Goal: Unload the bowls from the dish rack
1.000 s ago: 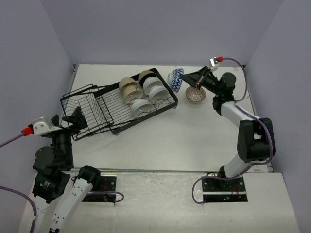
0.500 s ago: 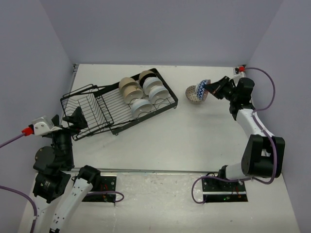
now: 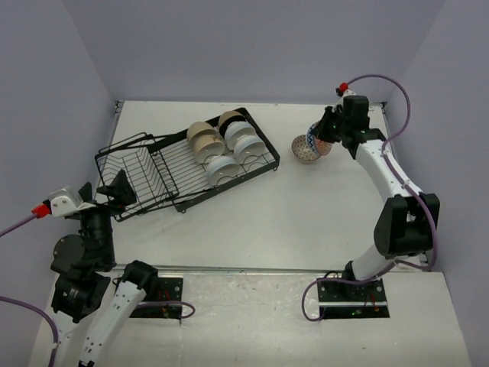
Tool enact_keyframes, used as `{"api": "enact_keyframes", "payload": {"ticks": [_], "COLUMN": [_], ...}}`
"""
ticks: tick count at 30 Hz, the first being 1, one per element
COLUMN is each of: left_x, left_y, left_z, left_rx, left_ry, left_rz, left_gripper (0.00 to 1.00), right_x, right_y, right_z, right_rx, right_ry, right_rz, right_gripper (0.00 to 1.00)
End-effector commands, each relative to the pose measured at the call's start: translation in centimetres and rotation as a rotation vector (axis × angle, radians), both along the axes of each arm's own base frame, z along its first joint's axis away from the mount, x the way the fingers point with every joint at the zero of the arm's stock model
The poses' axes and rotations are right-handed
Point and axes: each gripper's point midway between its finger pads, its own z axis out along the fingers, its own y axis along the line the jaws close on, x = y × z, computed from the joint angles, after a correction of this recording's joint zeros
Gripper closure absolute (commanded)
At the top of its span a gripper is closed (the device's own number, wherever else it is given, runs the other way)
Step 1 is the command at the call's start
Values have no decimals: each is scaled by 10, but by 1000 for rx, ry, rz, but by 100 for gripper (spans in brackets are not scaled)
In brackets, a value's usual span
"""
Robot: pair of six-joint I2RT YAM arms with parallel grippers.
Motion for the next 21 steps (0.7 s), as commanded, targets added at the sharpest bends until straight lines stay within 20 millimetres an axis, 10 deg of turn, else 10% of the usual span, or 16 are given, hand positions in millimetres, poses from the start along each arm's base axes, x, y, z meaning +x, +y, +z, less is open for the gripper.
{"api": "enact_keyframes", "payload": {"ticks": [1, 21], "left_x": [-1, 1], "left_y": [1, 0], "left_z": [0, -4], "left_rx": [-20, -11], "left_ry": [-18, -10], "left_rz": [7, 2], "left_gripper": [0, 0], "right_x": [13, 47], "right_y": [-15, 17], "right_z": [4, -72], "right_rx": [-201, -688], "right_ry": [35, 286], "right_rz": [-50, -1], "right_gripper": [100, 100]}}
